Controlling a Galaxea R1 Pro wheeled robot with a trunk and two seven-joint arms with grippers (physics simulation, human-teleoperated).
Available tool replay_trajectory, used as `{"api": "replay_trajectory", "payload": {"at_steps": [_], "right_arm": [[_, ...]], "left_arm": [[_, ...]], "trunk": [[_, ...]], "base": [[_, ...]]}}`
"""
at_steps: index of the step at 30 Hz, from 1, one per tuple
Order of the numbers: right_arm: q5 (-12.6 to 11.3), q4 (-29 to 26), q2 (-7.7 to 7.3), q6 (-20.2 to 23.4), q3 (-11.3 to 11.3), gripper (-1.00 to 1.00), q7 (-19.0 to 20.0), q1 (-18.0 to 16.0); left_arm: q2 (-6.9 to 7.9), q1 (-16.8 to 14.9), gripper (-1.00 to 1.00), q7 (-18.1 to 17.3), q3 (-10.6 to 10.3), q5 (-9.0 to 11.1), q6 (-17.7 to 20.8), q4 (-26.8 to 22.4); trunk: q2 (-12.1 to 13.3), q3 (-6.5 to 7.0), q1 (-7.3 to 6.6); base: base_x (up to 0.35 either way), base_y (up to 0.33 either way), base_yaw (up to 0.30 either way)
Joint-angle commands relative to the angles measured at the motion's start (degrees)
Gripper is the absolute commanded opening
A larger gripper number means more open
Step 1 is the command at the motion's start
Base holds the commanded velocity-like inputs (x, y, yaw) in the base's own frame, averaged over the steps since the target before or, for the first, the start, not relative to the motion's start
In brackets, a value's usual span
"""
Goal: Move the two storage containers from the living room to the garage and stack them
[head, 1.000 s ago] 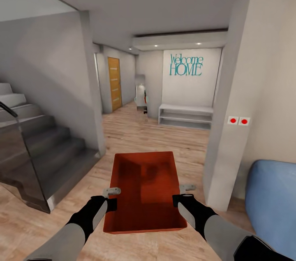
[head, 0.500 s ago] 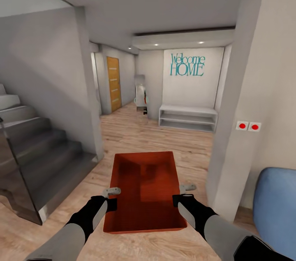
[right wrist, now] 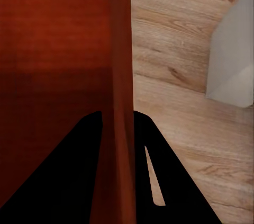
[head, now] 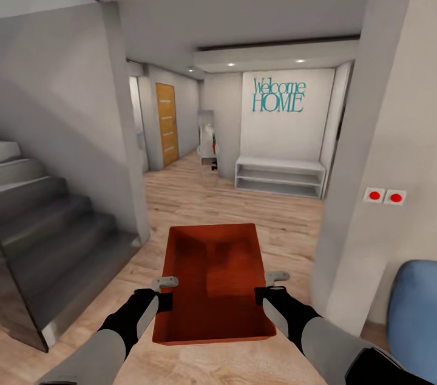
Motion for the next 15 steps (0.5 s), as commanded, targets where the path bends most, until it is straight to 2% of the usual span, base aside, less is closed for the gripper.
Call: {"api": "replay_trajectory", "payload": {"at_steps": [1, 15], "right_arm": [[-0.3, -0.3, -0.04, 0.2, -0.6, -1.0, -0.3, -0.1], [-0.3, -0.3, -0.04, 0.2, -0.6, -1.0, -0.3, -0.1]], "left_arm": [[1.48, 0.1, -1.0, 1.6, -0.4, -1.1, 0.5, 0.0], [1.48, 0.1, -1.0, 1.6, -0.4, -1.1, 0.5, 0.0]], "trunk": [[0.0, -0.02, 0.06], [0.0, -0.02, 0.06]], "base": [[0.323, 0.0, 0.0], [0.323, 0.0, 0.0]]}}
